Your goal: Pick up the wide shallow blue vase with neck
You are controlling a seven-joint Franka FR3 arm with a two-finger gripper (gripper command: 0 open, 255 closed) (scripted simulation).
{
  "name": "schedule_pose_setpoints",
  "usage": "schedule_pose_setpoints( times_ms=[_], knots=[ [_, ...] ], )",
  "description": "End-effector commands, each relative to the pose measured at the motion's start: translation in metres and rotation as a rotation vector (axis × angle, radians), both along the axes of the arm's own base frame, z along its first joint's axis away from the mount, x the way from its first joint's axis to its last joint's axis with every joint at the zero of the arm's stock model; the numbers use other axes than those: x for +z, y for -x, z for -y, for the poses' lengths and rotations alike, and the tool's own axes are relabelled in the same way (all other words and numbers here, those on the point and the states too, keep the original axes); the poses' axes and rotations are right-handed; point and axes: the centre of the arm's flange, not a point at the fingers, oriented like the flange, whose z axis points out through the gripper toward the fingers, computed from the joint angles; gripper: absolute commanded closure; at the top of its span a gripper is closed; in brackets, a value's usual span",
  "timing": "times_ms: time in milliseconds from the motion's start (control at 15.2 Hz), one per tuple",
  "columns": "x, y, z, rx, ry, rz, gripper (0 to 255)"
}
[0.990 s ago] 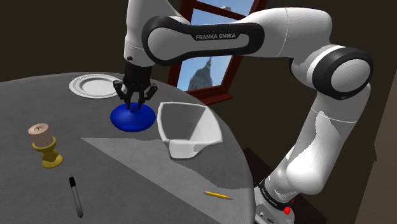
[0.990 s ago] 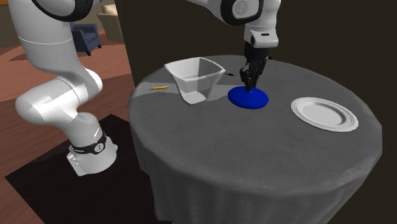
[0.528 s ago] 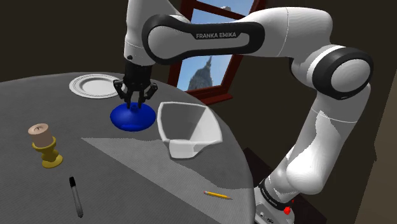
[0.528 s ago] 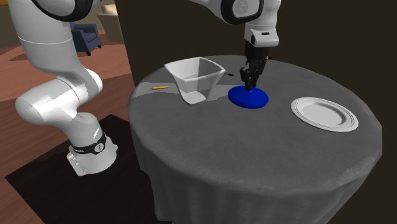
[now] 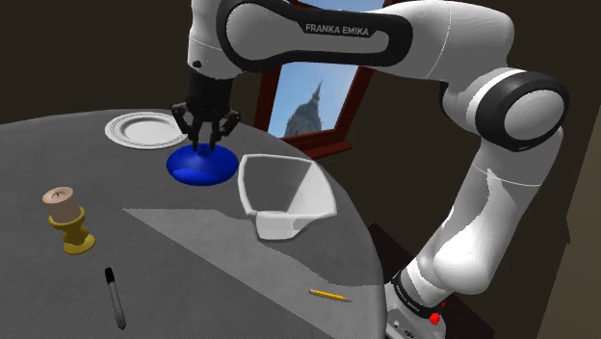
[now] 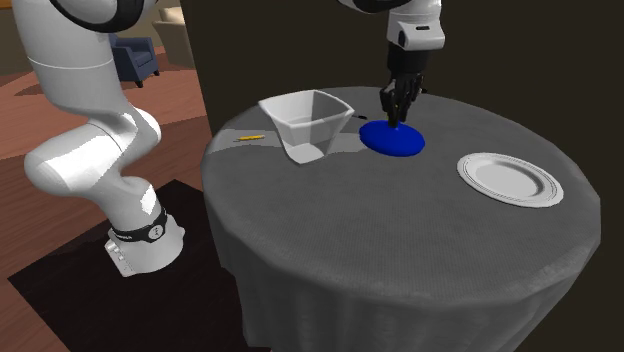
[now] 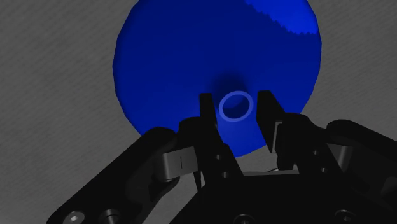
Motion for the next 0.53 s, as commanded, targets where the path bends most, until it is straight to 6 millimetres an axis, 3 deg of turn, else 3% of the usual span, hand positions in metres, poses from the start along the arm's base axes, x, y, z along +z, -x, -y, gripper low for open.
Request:
schedule_pose_setpoints(
  times_ms=[0, 330, 462],
  knots=[
    [0.011, 0.0, 0.0, 0.0, 0.0, 0.0, 255],
    [0.038, 0.0, 0.0, 0.0, 0.0, 0.0, 255],
    [0.038, 0.0, 0.0, 0.0, 0.0, 0.0, 255]
  ],
)
